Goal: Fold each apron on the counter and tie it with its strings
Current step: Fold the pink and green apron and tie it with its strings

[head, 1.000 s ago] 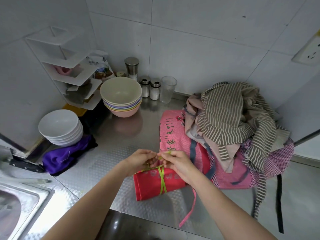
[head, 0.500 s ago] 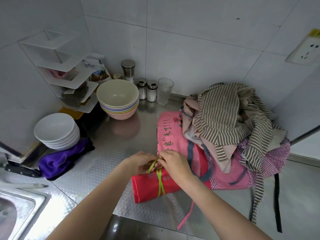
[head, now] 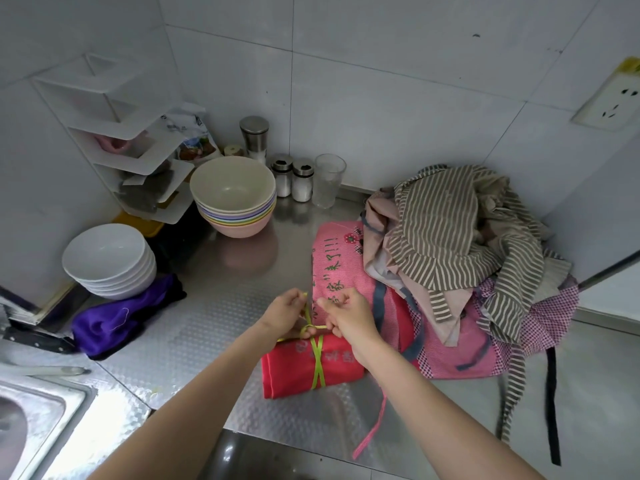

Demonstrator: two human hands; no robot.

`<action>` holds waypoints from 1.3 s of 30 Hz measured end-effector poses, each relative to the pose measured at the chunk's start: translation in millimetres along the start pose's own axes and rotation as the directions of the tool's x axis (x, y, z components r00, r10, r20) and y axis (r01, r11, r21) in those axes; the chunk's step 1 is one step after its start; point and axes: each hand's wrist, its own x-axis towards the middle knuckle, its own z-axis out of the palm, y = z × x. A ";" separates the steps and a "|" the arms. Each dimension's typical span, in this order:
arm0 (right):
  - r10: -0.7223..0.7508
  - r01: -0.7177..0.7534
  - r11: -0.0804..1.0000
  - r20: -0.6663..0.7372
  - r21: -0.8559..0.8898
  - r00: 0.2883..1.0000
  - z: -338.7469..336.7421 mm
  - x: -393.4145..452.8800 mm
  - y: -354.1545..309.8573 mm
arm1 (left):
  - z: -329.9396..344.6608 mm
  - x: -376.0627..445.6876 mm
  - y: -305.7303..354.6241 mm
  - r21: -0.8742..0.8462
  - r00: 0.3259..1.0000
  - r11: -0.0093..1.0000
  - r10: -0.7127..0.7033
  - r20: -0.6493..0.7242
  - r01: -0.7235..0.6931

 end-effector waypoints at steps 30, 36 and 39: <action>-0.351 0.506 0.307 0.398 -0.806 0.848 -2.0 8.4 -15.3 | -7.2 -0.1 4.2 -0.117 0.968 0.976 -0.161 0.193 0.186; -0.459 0.695 0.235 0.553 -0.679 0.695 -4.3 5.7 -0.3 | -12.8 -1.1 7.6 -0.048 0.955 0.976 -0.196 0.225 0.211; -0.465 0.691 0.297 0.532 -0.659 0.707 -5.8 5.3 1.4 | -7.5 -0.6 5.5 -0.025 0.983 0.988 -0.148 0.108 0.151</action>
